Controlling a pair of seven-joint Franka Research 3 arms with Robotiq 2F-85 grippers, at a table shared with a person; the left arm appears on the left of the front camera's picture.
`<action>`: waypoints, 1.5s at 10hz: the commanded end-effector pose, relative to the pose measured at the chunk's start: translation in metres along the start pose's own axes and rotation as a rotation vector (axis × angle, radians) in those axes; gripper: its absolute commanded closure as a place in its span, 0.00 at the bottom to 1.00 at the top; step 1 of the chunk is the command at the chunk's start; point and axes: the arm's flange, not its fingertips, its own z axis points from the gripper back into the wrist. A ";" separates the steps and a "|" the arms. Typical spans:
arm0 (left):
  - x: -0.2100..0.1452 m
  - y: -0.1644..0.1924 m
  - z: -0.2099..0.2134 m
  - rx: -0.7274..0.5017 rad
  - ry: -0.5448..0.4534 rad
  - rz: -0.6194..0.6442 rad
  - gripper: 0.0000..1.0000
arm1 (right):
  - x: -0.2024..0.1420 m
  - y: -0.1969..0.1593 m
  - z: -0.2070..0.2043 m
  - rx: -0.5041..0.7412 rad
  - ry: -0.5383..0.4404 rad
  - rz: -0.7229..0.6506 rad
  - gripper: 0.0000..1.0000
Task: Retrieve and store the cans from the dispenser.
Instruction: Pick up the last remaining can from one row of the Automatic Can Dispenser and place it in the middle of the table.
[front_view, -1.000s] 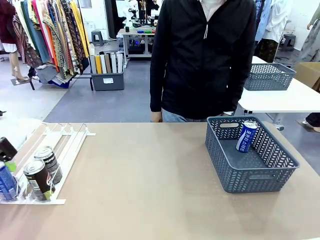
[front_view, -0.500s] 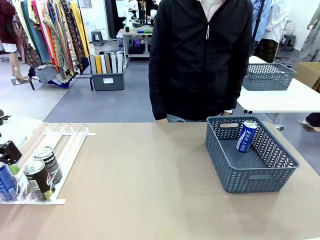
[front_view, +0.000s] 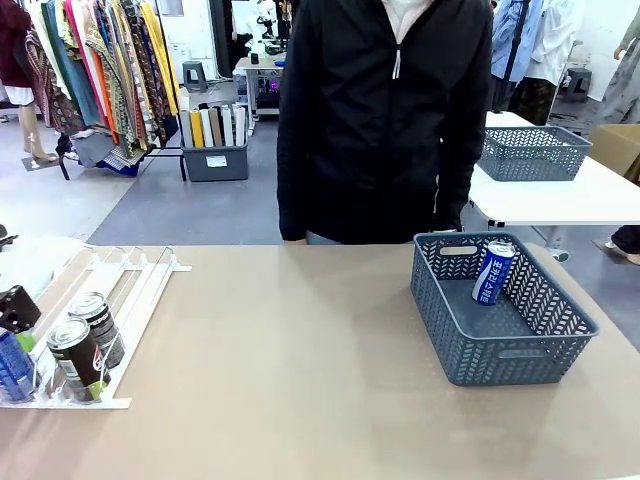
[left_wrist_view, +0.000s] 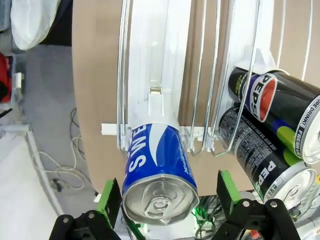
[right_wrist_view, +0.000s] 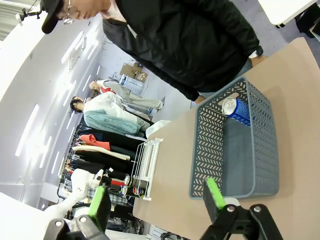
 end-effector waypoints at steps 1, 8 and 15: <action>-0.003 0.001 -0.005 0.030 -0.022 0.033 0.00 | 0.003 0.001 -0.001 0.019 -0.015 0.026 0.00; -0.003 0.000 -0.005 0.048 -0.030 0.016 1.00 | 0.003 0.001 -0.001 0.019 -0.015 0.026 0.00; -0.057 0.012 0.123 -0.102 -0.207 0.089 1.00 | 0.003 0.001 -0.001 0.019 -0.015 0.026 0.00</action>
